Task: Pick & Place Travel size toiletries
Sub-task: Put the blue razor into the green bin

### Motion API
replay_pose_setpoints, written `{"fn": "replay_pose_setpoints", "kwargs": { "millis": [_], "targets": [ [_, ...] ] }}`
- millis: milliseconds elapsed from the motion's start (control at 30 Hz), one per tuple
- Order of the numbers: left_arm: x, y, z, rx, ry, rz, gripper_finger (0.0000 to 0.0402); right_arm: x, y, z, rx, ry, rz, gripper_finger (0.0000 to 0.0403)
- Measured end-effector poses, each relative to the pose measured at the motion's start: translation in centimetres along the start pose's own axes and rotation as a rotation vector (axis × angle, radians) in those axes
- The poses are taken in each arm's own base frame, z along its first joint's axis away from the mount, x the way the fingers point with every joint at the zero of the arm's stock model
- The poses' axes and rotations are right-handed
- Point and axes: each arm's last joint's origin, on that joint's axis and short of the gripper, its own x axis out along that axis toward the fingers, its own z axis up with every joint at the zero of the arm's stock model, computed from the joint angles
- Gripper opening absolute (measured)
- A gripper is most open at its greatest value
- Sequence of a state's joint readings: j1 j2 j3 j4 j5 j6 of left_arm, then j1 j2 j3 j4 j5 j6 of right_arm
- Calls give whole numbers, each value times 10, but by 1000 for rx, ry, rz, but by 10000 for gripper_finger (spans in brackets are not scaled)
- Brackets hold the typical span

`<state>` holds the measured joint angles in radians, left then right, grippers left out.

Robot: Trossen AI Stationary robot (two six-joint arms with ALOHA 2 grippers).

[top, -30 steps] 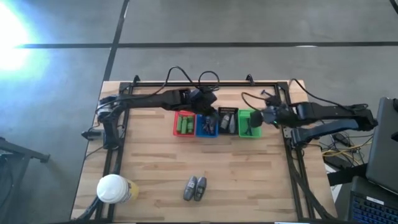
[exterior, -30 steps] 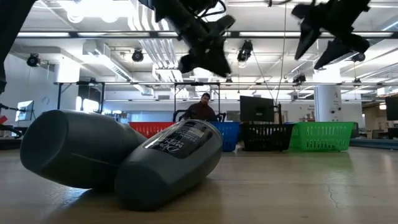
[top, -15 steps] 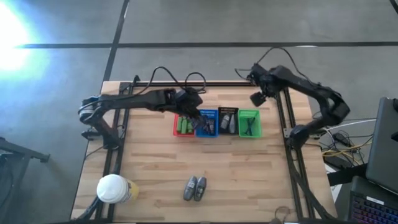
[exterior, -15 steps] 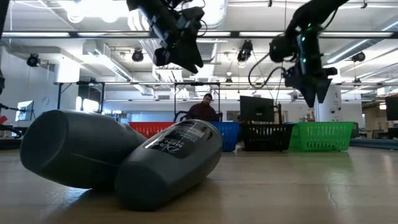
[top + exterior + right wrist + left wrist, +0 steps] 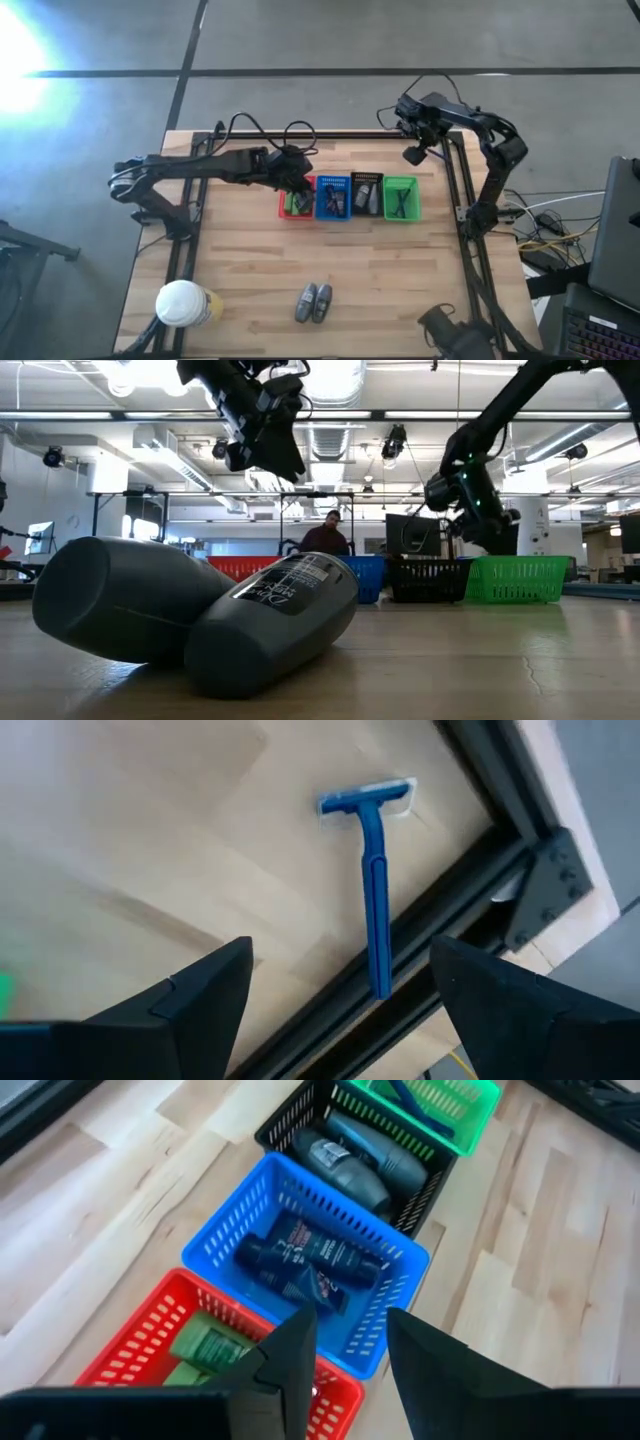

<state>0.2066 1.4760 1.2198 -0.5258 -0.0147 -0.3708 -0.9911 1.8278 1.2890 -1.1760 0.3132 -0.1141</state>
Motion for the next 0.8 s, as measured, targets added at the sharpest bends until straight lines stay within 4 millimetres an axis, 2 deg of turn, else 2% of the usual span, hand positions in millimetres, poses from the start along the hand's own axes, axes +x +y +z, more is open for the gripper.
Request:
{"fn": "replay_pose_setpoints", "kwargs": {
  "millis": [300, 500, 800],
  "targets": [
    [-4, 1, 1, 16, -13, -1, 128, 32, -4, 16, -30, 53, -41, 281],
    [-4, 2, 2, 15, -15, 1, 128, 46, -3, 22, -15, 97, -60, 250],
    [-6, 4, 3, 11, -21, 3, 129, 63, -2, 28, -88, 174, -53, 210]
  ]
}}
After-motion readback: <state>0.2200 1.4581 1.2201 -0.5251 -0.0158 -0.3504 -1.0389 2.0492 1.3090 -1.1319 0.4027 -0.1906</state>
